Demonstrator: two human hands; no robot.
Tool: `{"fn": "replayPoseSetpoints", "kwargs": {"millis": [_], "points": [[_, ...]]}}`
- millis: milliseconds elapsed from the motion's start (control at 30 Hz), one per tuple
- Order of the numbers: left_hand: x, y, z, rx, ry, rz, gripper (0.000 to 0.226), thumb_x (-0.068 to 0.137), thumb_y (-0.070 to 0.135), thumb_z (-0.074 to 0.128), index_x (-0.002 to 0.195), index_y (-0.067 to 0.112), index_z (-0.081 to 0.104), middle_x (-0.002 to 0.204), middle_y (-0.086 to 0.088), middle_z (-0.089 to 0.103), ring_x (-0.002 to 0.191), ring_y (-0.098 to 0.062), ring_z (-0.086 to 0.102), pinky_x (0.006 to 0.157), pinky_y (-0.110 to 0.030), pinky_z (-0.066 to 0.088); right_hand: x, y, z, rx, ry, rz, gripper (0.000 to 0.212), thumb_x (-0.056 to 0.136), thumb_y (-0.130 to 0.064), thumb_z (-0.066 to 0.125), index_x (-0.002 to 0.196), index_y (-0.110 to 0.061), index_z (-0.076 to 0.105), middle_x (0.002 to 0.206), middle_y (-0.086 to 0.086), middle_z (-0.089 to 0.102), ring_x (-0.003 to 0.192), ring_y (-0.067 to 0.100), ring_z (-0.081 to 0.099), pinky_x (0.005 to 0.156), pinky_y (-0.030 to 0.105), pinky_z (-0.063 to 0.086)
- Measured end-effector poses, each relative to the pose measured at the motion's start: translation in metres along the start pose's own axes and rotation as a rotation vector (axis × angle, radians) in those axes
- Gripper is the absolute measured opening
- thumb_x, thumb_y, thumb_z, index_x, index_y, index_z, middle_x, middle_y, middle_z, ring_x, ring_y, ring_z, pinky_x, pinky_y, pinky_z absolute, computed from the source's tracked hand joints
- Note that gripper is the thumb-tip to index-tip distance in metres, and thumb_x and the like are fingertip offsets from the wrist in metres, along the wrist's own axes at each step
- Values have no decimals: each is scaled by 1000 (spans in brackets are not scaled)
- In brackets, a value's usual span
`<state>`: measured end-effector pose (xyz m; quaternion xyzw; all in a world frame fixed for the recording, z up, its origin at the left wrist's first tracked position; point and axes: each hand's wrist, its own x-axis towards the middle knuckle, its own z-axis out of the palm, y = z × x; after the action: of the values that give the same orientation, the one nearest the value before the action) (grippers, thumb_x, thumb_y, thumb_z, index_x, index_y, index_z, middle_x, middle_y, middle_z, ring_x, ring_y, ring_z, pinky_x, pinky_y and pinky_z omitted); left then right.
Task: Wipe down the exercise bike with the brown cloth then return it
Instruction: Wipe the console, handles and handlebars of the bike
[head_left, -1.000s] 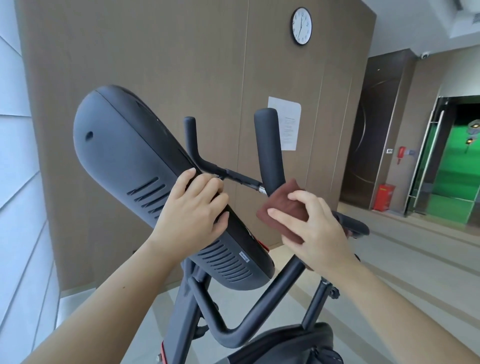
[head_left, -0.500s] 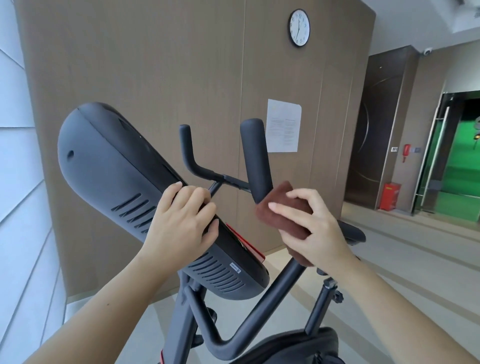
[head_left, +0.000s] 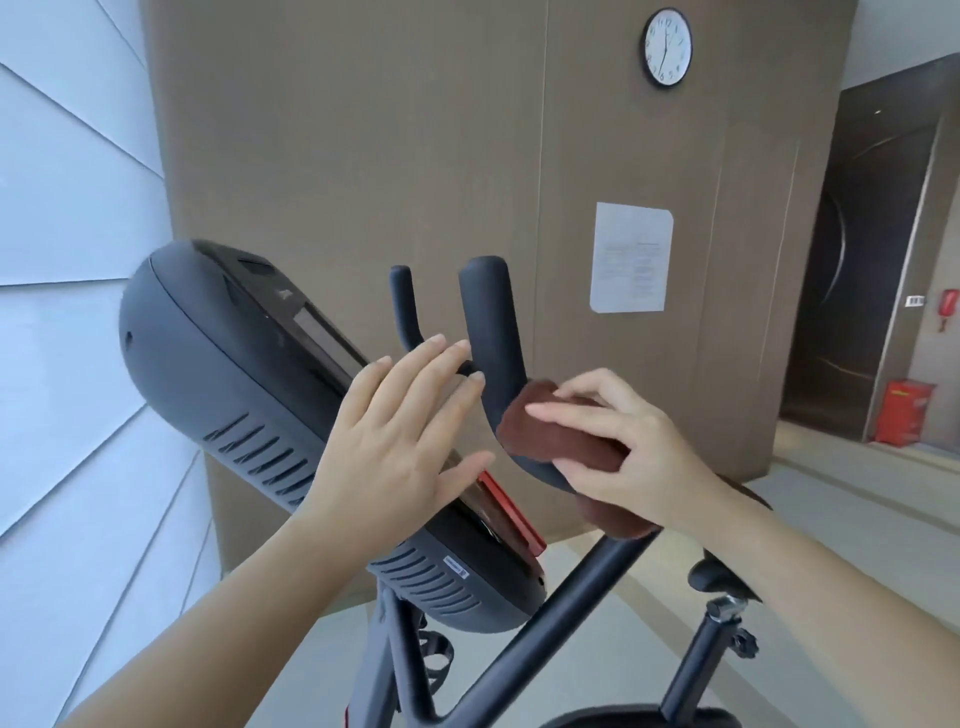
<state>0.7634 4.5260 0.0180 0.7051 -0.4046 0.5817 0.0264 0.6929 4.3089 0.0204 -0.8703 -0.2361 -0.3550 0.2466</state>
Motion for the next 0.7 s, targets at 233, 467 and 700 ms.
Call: {"fn": "replayPoseSetpoints", "kwargs": {"millis": [233,467,700], "points": [[12,27,6,88,-70,-72,57,84,52,53,114,4,60,128,-17,53,122,-33,46,92,-48,39,56,14,-29,288,101,0,46,79,-6,67,116,-31,58,109,3,57,97,-1,53,87,5,35],[14,41,-1,367,-124,-129,48,87,48,49,95,4,66,118,-13,62,117,-32,51,95,-48,32,63,34,-8,436,7,-102,50,79,-15,63,122,-37,53,103,-9,53,94,-4,53,86,9,38],[18,56,0,401,-172,-124,51,78,49,62,105,6,64,123,-16,58,119,-32,50,95,-49,36,25,58,-47,68,-496,-188,39,73,-40,61,104,-62,54,103,-20,50,99,-1,51,90,16,37]]}}
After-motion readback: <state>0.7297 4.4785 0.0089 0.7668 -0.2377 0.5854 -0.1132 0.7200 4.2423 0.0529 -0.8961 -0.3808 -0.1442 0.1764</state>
